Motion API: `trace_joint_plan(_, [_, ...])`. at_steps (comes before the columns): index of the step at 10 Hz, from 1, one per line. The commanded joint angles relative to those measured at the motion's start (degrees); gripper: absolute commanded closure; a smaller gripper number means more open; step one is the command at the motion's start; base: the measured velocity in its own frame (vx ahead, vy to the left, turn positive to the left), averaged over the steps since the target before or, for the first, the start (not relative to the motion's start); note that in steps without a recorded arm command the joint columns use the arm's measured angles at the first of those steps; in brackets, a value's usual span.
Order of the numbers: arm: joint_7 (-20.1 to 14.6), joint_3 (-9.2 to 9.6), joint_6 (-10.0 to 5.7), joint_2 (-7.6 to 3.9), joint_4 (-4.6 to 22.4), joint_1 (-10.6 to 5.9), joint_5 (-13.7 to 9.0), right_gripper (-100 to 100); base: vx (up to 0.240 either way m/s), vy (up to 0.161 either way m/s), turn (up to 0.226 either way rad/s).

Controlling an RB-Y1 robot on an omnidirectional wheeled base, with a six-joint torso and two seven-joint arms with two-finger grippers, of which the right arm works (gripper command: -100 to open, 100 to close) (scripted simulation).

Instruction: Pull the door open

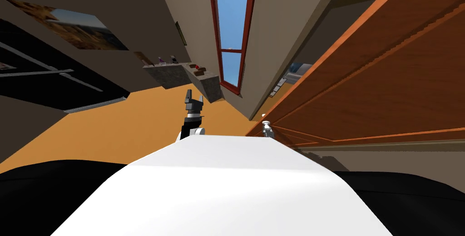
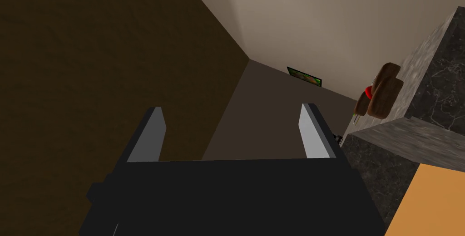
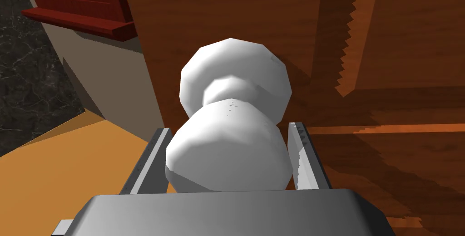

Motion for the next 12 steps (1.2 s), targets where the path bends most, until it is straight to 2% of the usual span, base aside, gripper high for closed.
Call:
trace_joint_plan(1, [-1.41, 1.24, -1.53, -0.73, 0.71, 0.23, 0.71, 100, -0.232, -0.037, 0.124])
trace_joint_plan(4, [-3.27, 2.85, -3.4, -2.18, 1.13, 0.9, 1.61, 100, -0.236, -0.027, 0.116])
trace_joint_plan(5, [-2.75, 2.54, -2.76, -1.85, 1.08, 0.68, 1.43, 100, -0.095, -0.01, 0.02])
trace_joint_plan(6, [-3.67, 3.4, -3.79, -2.35, 1.76, 0.97, 1.82, 100, -0.15, -0.028, 0.133])
trace_joint_plan(12, [-6.86, 5.94, -7.96, -4.48, 4.06, 1.61, 2.97, 100, -0.202, -0.032, 0.134])
